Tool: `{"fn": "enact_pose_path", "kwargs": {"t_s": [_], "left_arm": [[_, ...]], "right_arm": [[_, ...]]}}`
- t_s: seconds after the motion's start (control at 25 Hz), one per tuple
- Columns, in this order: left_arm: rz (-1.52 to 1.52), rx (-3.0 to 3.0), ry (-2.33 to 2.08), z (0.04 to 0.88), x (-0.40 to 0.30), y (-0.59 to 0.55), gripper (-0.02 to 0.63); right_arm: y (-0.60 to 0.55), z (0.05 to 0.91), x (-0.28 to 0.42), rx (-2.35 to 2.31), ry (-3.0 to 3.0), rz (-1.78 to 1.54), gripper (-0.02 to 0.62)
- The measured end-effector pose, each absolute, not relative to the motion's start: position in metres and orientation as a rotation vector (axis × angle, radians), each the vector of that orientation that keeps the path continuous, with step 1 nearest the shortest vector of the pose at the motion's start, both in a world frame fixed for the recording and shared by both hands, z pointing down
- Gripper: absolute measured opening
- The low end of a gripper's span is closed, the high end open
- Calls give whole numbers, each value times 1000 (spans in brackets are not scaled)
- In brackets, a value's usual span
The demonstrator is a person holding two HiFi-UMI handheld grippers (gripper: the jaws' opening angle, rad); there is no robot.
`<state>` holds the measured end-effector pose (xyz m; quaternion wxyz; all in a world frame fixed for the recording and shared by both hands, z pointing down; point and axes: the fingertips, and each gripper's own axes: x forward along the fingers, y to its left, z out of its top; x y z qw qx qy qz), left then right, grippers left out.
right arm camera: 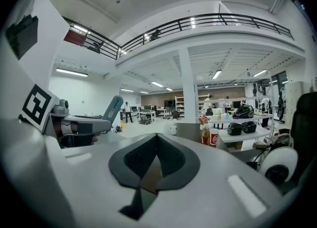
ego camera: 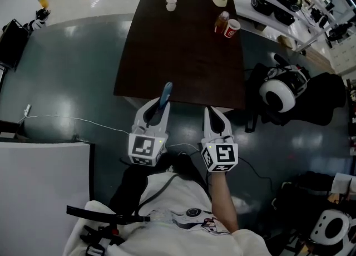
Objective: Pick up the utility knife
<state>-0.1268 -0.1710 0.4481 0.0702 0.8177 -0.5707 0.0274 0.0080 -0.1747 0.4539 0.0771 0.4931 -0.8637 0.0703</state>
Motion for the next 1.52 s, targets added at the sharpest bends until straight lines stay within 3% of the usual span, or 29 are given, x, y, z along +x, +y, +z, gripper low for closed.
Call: {"fn": "enact_pose_path", "kwargs": {"t_s": [0.68,1.52], "left_arm": [[140,2412,-1775,452,-52,-69,69],[159,2345,-1810,461,-58,33,69]], "right_arm": [[-81,458,72,1381,-2653,262,2],[9,468,87,1379,-2672,351,2]]}}
